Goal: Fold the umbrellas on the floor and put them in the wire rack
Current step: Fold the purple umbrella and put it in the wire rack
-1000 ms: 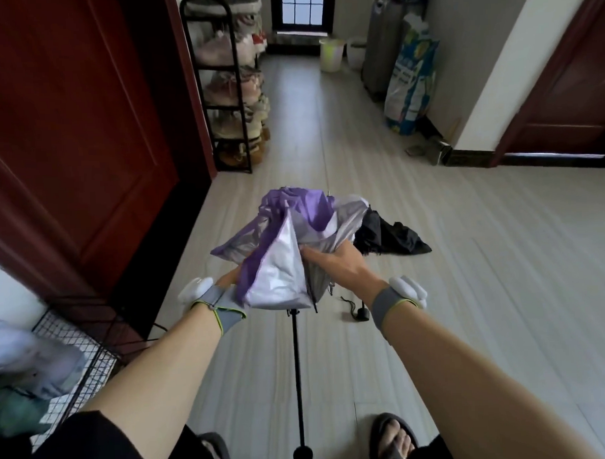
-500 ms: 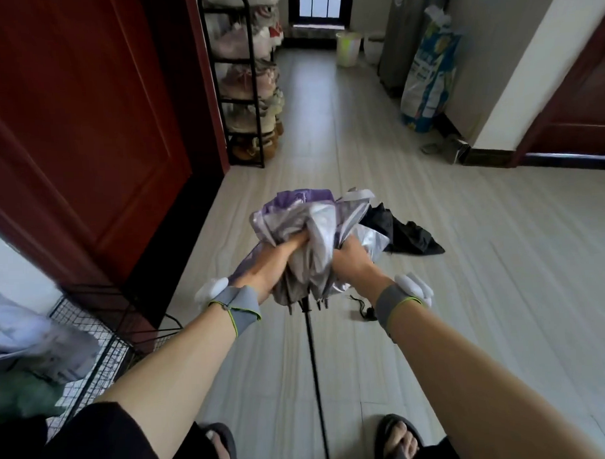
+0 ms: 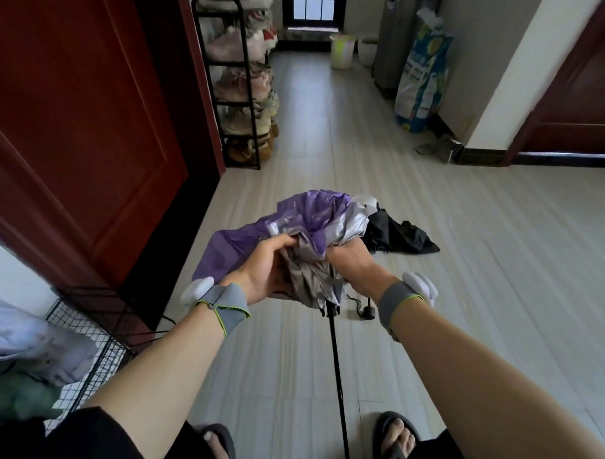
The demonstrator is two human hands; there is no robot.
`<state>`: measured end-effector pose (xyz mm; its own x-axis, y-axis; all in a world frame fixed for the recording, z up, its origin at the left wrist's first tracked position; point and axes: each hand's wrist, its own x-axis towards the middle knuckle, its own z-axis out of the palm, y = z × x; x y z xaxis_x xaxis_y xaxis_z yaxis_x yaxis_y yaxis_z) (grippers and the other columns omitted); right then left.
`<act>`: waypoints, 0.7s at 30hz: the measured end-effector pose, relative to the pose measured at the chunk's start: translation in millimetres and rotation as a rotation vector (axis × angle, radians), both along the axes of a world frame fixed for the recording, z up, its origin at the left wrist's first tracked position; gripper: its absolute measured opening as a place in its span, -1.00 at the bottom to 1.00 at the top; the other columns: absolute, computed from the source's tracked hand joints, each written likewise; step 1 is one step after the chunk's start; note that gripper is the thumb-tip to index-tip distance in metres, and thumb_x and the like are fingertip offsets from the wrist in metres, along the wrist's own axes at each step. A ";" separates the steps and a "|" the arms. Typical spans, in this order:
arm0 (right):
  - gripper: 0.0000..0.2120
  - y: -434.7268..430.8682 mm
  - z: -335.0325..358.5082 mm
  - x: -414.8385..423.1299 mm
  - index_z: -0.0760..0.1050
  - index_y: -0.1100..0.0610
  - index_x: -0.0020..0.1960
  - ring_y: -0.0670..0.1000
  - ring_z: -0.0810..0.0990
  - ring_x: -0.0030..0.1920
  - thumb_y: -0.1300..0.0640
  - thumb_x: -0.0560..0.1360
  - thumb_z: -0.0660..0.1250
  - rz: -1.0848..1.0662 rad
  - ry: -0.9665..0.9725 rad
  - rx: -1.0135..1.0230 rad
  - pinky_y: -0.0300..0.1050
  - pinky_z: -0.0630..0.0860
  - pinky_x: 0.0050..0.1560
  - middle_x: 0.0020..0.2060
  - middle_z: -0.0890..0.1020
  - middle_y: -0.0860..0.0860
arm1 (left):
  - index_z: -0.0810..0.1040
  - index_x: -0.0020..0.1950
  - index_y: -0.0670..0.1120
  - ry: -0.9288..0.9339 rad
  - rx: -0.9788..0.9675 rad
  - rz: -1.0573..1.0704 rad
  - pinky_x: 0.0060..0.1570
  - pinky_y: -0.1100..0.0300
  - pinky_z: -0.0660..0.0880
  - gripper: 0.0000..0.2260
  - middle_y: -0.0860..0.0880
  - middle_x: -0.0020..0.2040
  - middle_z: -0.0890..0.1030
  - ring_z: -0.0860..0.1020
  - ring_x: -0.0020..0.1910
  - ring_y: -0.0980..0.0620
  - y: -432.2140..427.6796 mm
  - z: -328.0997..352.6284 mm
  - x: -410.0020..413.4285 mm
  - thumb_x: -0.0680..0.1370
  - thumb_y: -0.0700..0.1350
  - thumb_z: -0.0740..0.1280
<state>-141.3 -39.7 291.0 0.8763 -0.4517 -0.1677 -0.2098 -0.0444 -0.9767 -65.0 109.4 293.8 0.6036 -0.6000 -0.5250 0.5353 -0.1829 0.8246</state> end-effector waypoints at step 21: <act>-0.79 -4.4 7.0 7.3 0.65 0.22 -0.01 0.24 0.72 -0.08 0.37 0.40 0.36 -0.181 0.102 0.442 0.16 0.65 0.09 -0.11 0.75 0.17 | 0.62 0.12 0.09 -0.476 -0.004 0.242 -0.07 0.16 0.57 -0.73 0.14 -0.04 0.73 0.67 0.01 0.07 -1.9 2.0 9.0 0.44 0.07 0.45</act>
